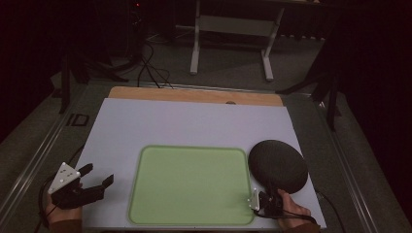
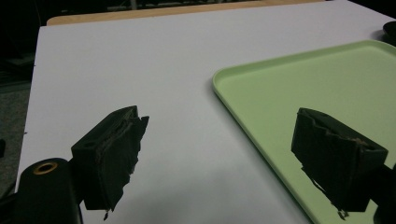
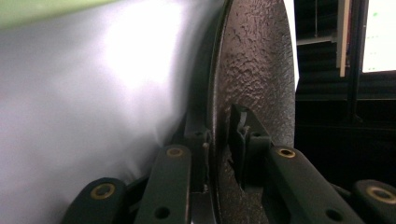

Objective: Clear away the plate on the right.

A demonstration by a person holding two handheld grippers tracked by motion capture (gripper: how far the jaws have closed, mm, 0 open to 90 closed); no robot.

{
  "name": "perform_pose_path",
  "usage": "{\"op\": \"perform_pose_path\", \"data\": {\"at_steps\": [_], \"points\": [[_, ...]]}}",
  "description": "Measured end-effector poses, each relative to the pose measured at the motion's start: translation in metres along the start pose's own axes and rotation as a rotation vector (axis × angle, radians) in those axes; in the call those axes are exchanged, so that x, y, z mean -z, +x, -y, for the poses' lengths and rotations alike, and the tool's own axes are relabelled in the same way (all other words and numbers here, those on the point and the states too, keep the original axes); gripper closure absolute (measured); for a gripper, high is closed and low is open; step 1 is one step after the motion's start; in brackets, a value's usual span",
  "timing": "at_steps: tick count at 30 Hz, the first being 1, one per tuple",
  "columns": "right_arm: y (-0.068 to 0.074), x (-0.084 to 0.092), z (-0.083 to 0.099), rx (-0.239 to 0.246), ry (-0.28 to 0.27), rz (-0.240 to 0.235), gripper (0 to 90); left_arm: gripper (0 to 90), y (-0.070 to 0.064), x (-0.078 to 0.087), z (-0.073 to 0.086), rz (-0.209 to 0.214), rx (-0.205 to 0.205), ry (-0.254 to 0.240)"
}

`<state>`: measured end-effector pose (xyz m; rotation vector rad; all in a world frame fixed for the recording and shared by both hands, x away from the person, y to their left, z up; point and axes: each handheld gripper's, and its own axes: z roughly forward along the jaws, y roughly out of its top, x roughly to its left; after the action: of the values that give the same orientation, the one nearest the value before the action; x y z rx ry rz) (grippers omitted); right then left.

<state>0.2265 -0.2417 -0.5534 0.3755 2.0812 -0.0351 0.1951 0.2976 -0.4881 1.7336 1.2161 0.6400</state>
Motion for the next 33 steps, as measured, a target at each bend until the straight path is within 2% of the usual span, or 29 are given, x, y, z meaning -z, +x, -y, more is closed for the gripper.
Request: {"op": "perform_pose_path", "data": {"at_steps": [3, 5, 7, 9, 11, 12, 13, 17, 21, 23, 33], "points": [[0.0, -0.002, -0.001, 0.001, 0.004, 0.02, 72.3, 16.1, 0.0, 0.0, 0.0, 0.0, -0.001, 0.0], [0.0, -0.002, -0.003, 0.002, 0.013, 0.006, 78.4, 16.1, 0.0, 0.0, 0.0, 0.0, 0.0, 0.0], [0.002, -0.003, -0.003, 0.016, 0.016, 0.012, 79.6, 16.1, 0.0, 0.0, 0.0, -0.001, 0.0, 0.0], [0.005, -0.001, -0.004, 0.052, 0.012, 0.066, 83.8, 16.1, 0.0, 0.0, 0.0, 0.0, 0.001, 0.0], [0.002, 0.001, -0.005, 0.039, 0.003, 0.096, 85.6, 16.1, 0.0, 0.0, 0.0, -0.001, 0.0, 0.001], [-0.001, 0.002, -0.005, 0.012, 0.001, 0.084, 85.7, 16.1, 0.0, 0.0, 0.0, 0.0, 0.0, 0.001], [-0.003, 0.003, -0.005, 0.008, 0.002, 0.087, 85.8, 16.1, 0.0, 0.0, 0.0, -0.001, -0.001, 0.002], [0.001, 0.002, -0.006, 0.048, -0.002, 0.108, 86.1, 16.1, 0.0, 0.0, 0.0, 0.0, 0.001, 0.0], [0.0, 0.005, -0.003, 0.022, -0.027, 0.116, 85.8, 16.1, 0.0, -0.001, 0.0, 0.0, 0.0, 0.001], [0.001, 0.005, -0.001, 0.042, -0.029, 0.12, 85.7, 16.1, 0.0, -0.001, 0.0, 0.0, -0.001, 0.004], [-0.007, 0.01, 0.0, 0.055, -0.048, 0.153, 84.5, 16.1, 0.0, -0.001, 0.0, -0.001, -0.001, 0.005]]}}
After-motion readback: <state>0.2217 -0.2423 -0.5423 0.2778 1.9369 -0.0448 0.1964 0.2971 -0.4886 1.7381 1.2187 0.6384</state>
